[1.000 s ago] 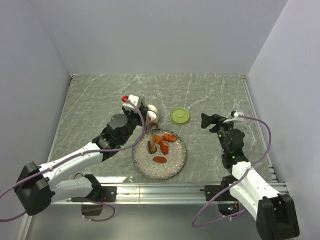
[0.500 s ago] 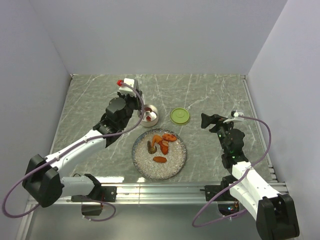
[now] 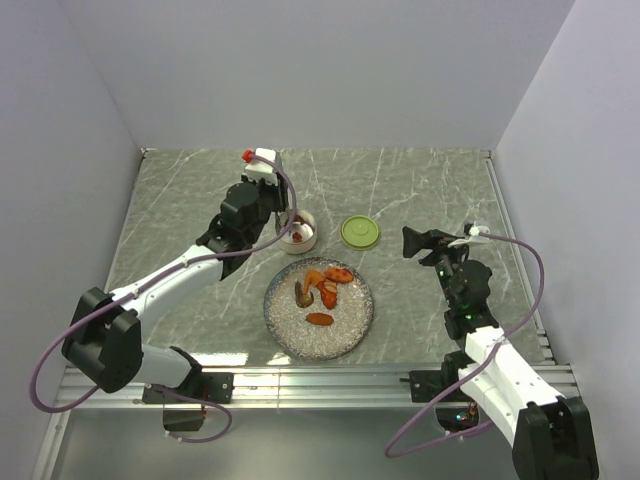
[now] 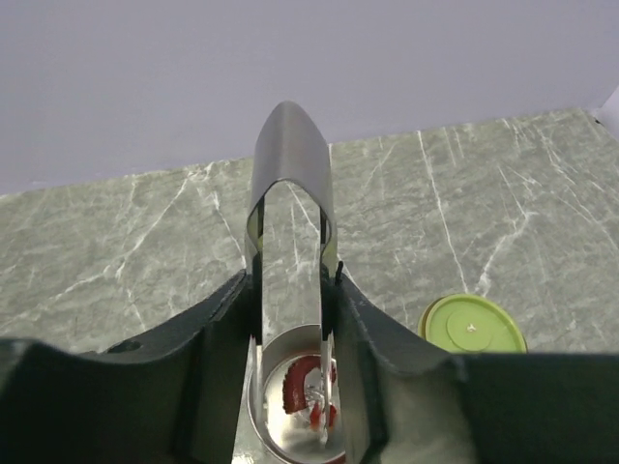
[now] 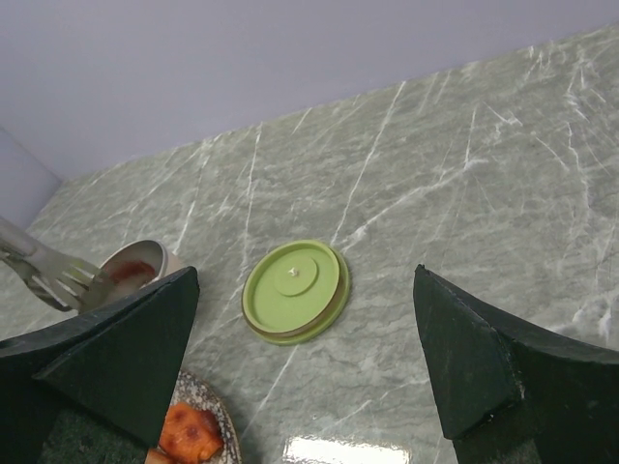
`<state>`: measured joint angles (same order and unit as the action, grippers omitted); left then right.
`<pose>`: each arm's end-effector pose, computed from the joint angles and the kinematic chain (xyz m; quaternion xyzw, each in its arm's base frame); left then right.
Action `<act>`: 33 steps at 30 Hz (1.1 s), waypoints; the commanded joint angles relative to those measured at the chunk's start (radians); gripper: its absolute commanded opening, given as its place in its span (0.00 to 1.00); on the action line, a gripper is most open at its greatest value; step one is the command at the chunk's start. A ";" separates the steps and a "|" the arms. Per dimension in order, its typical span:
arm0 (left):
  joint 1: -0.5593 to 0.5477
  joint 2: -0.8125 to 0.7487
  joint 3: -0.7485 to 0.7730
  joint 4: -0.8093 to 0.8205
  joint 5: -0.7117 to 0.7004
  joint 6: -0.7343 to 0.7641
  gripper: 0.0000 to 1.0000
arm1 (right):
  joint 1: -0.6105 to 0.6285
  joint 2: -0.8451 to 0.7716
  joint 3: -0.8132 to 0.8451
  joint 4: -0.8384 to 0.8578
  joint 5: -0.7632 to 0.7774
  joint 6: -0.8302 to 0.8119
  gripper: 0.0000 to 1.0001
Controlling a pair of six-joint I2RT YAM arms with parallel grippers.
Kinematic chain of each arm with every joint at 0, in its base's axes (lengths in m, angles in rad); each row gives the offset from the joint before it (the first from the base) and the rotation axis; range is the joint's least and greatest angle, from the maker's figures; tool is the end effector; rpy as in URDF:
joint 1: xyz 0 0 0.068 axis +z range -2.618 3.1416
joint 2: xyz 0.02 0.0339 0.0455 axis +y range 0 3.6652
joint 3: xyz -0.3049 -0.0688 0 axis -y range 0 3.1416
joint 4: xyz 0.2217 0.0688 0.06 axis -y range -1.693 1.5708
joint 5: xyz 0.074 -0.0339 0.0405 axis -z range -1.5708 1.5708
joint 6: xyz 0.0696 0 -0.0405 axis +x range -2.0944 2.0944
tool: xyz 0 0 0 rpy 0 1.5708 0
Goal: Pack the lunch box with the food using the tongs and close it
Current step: Place the food into the lunch box, then pick up the food using the clamp
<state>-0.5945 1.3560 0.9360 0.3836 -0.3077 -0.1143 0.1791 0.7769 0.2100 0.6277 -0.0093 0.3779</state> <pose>0.2787 -0.1630 0.3707 0.0658 0.7162 -0.1346 0.6816 0.1624 0.0301 0.2675 0.0646 0.6822 0.2033 0.6993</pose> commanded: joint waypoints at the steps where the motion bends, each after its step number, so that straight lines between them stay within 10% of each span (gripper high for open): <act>1: 0.012 0.000 0.043 0.064 0.024 0.011 0.43 | 0.002 -0.033 0.000 0.012 -0.004 0.009 0.98; 17: 0.012 -0.142 -0.037 0.034 0.056 -0.031 0.43 | 0.003 -0.034 -0.003 0.010 0.002 0.009 0.98; 33: -0.220 -0.320 -0.193 -0.107 -0.157 -0.148 0.42 | 0.003 -0.021 -0.003 0.030 -0.018 0.007 0.98</act>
<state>-0.7967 1.0622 0.7639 0.3138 -0.3878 -0.1925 0.1791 0.7479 0.2035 0.6209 -0.0132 0.3817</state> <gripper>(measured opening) 0.426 0.978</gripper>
